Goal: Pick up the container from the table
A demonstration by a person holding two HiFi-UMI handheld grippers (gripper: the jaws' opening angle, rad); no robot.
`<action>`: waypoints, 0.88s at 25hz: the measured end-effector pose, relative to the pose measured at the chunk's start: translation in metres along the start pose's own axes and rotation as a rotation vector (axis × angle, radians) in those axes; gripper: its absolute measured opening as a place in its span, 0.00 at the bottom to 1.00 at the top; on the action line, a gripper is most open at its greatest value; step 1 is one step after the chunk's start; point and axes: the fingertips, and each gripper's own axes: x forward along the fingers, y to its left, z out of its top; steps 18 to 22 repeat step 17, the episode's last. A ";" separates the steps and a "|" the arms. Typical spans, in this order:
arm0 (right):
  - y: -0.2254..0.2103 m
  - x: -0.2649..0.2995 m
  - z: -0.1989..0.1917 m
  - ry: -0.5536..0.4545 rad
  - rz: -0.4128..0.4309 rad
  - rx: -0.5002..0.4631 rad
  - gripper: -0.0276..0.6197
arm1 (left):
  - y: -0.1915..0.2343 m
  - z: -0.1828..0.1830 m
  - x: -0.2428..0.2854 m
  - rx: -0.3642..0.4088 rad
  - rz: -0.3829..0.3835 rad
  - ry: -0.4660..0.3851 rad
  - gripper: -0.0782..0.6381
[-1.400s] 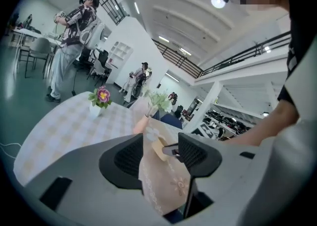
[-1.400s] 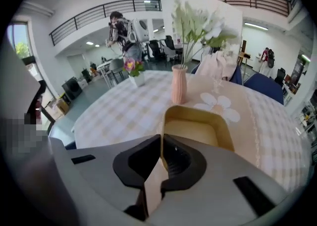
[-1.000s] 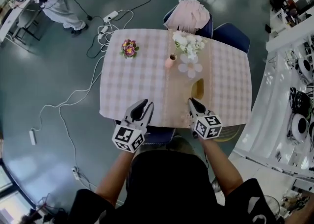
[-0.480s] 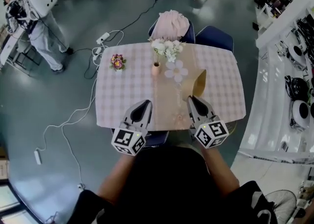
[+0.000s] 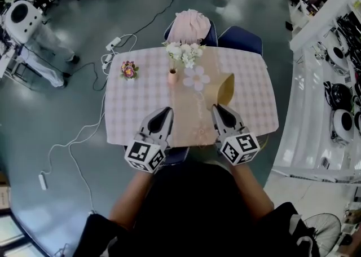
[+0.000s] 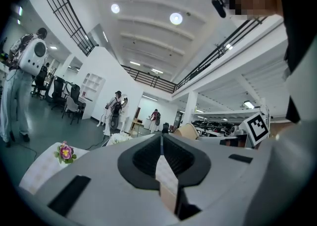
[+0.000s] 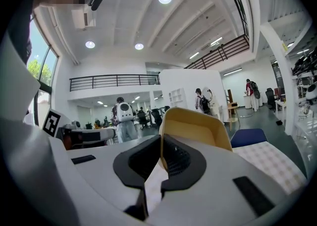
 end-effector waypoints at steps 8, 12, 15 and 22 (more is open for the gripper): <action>0.001 0.004 -0.023 0.051 0.019 -0.019 0.06 | -0.003 0.000 0.001 0.005 -0.005 -0.001 0.13; 0.000 0.008 -0.030 0.063 0.017 -0.022 0.06 | 0.001 -0.002 0.001 0.003 0.005 -0.005 0.13; 0.000 0.009 -0.038 0.081 0.015 -0.022 0.06 | 0.005 -0.004 -0.006 -0.010 0.023 -0.005 0.13; 0.000 0.010 -0.043 0.096 0.014 -0.028 0.06 | 0.007 -0.005 -0.012 -0.017 0.034 -0.003 0.13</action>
